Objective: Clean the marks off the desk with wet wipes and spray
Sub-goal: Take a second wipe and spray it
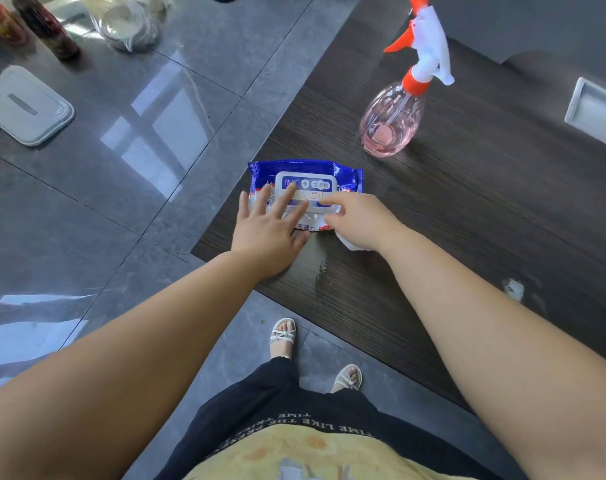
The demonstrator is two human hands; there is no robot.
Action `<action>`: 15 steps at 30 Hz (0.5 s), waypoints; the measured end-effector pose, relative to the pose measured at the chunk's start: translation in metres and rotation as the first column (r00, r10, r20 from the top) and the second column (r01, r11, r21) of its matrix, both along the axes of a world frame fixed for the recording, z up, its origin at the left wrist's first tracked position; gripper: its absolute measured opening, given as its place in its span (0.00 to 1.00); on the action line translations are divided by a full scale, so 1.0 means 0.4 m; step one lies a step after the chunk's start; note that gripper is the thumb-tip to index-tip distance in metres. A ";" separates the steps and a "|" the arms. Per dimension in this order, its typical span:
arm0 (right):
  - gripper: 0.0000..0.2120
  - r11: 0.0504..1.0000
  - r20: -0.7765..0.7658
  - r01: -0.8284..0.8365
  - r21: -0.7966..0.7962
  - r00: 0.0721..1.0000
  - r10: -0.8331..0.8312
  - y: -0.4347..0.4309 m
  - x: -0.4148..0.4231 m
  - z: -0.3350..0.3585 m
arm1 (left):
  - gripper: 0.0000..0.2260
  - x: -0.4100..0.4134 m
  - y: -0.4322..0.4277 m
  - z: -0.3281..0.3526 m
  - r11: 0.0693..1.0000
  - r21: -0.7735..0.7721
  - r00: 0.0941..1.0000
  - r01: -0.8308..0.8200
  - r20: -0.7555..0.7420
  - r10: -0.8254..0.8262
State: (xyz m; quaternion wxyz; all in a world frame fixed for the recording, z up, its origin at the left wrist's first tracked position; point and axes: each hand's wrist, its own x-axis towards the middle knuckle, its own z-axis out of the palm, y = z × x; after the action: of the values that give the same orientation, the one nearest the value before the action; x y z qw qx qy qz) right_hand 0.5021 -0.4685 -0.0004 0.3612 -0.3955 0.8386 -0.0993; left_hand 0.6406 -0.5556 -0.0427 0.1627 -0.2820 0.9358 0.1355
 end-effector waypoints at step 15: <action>0.10 0.602 0.861 0.796 0.070 0.256 -0.440 0.110 -0.010 0.020 | 0.12 -0.108 0.071 0.147 0.535 0.801 0.786 -0.270 -0.138 0.603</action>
State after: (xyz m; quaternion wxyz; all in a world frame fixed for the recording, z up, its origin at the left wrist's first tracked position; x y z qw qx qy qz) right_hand 0.4981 -0.4243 0.0078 0.5455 0.0086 0.6184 -0.5656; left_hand 0.5976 -0.5274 0.0162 0.0283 -0.3858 0.7028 0.5969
